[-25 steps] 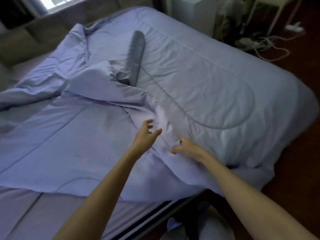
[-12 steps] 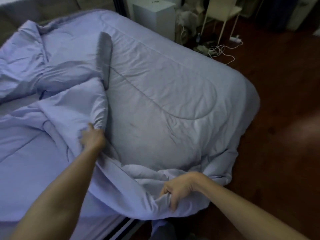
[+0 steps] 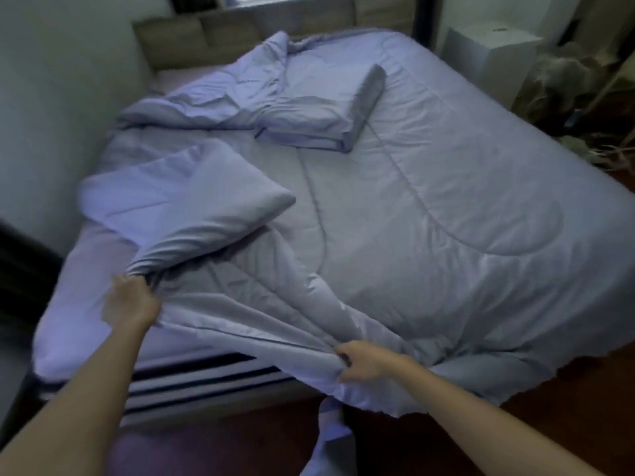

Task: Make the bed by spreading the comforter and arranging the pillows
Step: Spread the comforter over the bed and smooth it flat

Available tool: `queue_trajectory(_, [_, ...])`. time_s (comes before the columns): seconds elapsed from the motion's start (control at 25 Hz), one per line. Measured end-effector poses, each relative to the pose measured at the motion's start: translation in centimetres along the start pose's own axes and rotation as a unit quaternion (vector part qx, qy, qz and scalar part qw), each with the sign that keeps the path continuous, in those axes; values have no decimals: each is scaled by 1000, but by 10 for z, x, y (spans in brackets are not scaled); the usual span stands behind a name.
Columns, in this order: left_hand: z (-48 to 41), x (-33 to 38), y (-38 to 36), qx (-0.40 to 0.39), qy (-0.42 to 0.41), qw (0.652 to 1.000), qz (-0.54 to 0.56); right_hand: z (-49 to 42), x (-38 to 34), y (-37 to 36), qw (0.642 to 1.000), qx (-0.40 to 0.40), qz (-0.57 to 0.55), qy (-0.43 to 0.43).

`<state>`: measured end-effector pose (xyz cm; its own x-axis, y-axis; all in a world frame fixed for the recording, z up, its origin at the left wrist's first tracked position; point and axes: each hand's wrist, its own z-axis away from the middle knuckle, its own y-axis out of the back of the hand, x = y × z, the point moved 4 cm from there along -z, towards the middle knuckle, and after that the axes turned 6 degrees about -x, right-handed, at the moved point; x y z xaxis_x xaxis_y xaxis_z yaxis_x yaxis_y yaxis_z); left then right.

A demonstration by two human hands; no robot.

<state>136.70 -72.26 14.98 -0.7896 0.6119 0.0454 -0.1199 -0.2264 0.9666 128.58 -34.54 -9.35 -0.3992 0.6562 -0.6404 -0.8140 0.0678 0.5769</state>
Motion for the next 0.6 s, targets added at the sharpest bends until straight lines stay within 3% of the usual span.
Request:
queue_trajectory(0.16, [76, -138, -40, -12, 134, 988, 78, -47, -7, -43, 999, 17, -31, -13])
queue_trajectory(0.32, [147, -231, -110, -70, 297, 942, 137, -83, -41, -55, 999, 24, -48, -5])
queue_trajectory(0.4, [161, -261, -148, -125, 321, 928, 142, -93, -60, -51, 998, 10, -68, 4])
queue_trajectory(0.6, [139, -283, -210, -279, 274, 910, 137, -127, -85, -45, 998, -7, -55, -3])
